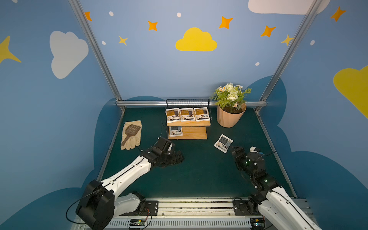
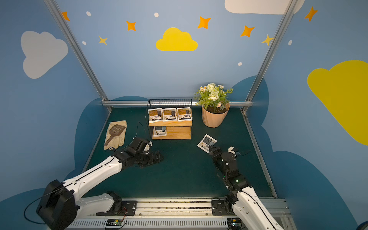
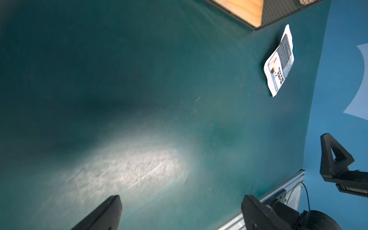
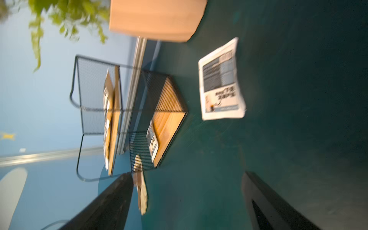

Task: Place the bagged coffee beans on the shelf by color
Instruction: Move the bagged coffee beans to the center of the board.

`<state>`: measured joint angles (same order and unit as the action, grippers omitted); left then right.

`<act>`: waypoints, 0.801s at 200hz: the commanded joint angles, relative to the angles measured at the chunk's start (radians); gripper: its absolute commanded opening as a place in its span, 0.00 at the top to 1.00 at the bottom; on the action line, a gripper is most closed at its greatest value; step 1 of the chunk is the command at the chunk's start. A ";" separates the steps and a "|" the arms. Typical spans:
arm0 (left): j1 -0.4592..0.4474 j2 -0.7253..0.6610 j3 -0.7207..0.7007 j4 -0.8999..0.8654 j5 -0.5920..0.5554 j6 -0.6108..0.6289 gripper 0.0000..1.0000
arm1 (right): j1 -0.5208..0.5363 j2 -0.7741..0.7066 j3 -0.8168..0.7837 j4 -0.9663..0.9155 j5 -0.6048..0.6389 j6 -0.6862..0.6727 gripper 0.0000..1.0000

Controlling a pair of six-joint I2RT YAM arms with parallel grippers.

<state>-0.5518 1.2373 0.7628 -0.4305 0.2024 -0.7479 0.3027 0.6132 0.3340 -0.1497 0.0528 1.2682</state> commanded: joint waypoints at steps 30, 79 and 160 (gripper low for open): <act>-0.055 0.156 0.152 0.048 -0.054 0.038 0.00 | -0.331 0.273 0.006 0.022 -0.398 -0.197 0.10; -0.069 0.276 0.241 0.072 -0.045 0.045 0.00 | -0.440 0.629 0.189 0.062 -0.552 -0.266 0.12; -0.071 0.307 0.287 0.079 -0.054 0.037 0.00 | -0.425 1.030 0.368 0.173 -0.723 -0.323 0.25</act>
<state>-0.6205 1.5558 1.0359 -0.3489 0.1596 -0.7219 -0.1406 1.6028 0.6781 -0.0086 -0.6449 0.9554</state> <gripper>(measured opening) 0.999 0.761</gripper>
